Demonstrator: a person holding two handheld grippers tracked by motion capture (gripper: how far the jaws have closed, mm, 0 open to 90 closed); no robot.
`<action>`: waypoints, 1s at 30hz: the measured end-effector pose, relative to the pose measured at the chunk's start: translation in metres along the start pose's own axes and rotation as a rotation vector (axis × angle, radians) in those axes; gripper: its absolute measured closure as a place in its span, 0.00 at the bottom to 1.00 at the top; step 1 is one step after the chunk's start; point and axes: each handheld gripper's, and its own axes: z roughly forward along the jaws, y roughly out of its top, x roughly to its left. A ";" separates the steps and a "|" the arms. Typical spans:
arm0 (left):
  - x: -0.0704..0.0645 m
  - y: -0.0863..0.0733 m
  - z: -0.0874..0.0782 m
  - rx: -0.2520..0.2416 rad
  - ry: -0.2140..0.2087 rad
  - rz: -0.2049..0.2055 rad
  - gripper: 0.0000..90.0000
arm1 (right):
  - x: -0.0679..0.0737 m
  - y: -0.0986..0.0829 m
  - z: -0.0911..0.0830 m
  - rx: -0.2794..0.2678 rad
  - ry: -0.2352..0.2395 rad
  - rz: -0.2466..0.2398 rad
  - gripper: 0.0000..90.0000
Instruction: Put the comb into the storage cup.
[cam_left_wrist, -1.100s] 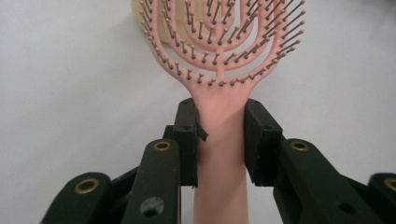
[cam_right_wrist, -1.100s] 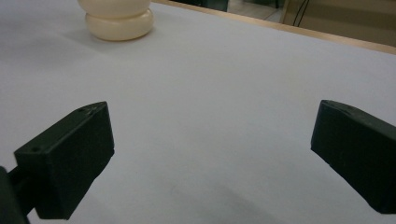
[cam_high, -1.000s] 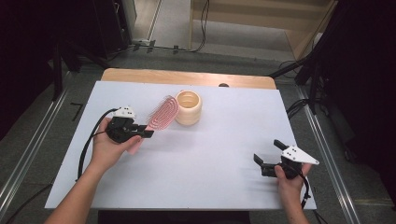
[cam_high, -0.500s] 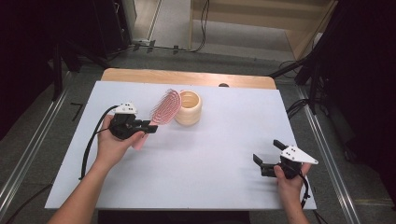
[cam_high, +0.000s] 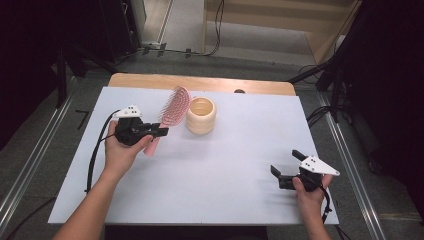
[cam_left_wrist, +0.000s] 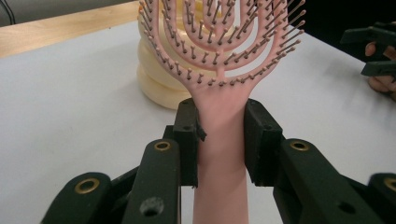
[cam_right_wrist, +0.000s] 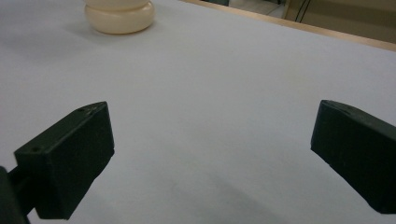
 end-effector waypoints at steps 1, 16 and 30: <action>0.000 0.001 0.000 -0.006 0.000 0.002 0.78 | 0.000 0.000 0.000 0.000 -0.002 -0.002 0.00; 0.002 0.012 0.006 -0.082 -0.010 -0.013 0.78 | 0.000 0.000 0.000 -0.002 0.000 0.001 0.00; -0.004 0.014 0.011 -0.158 0.001 0.011 0.78 | 0.002 0.002 -0.004 -0.018 0.010 -0.020 0.00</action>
